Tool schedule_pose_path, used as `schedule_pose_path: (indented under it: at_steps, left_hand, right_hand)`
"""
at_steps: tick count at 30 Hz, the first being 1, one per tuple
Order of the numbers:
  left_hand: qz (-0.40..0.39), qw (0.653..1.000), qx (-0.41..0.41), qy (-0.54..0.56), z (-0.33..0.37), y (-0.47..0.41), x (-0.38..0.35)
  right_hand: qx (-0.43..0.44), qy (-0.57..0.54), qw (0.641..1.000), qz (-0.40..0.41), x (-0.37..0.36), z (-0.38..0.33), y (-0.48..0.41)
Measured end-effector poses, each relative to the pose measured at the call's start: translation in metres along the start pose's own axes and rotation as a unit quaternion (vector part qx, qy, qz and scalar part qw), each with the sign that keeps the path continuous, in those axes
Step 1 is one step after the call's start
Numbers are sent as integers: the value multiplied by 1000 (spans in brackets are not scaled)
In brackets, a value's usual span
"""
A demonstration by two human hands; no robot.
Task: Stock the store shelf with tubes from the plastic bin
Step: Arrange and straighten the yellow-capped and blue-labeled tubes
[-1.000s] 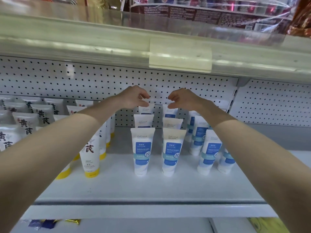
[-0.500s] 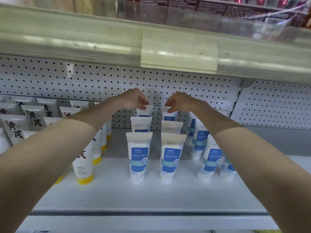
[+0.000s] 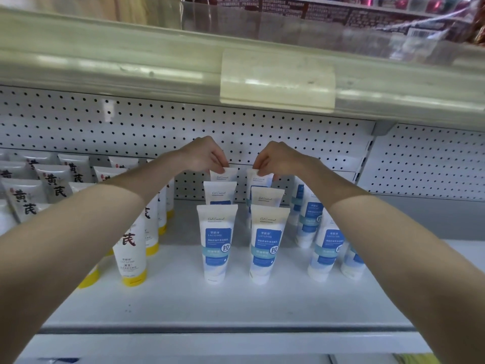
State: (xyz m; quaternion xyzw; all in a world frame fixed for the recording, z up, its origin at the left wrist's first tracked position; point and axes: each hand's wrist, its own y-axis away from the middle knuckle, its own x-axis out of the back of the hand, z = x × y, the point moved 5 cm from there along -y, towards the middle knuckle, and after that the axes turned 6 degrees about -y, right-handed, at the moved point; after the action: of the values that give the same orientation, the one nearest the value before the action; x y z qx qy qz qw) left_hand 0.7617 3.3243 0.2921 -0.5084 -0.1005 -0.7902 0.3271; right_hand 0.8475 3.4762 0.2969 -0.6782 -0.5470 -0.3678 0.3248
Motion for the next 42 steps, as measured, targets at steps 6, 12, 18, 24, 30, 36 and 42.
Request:
schedule_pose_path:
  at_steps: [6, 12, 18, 24, 30, 36, 42]
  left_hand:
    - [-9, 1000, -3, -10, 1, 8, 2]
    - [3, 1000, -5, 4, -1, 13, 2]
    - [13, 1000, -6, 5, -1, 13, 2]
    - [8, 1000, -13, 1, 3, 13, -1]
    - [18, 1000, -8, -4, 5, 12, -3]
    - [20, 1000, -14, 1, 4, 16, -2]
    - [13, 1000, -13, 13, 4, 21, -2]
  right_hand:
    - [-6, -3, 1000, -5, -1, -1, 5]
    - [-9, -7, 1000, -1, -3, -2, 8]
    - [-11, -9, 1000, 3, -3, -3, 11]
    - [-17, -4, 1000, 6, -1, 0, 13]
    - [-12, 4, 1000, 15, 0, 0, 16]
    - [-2, 5, 999, 34, 0, -3, 21]
    - [1, 7, 999, 39, 0, -5, 25]
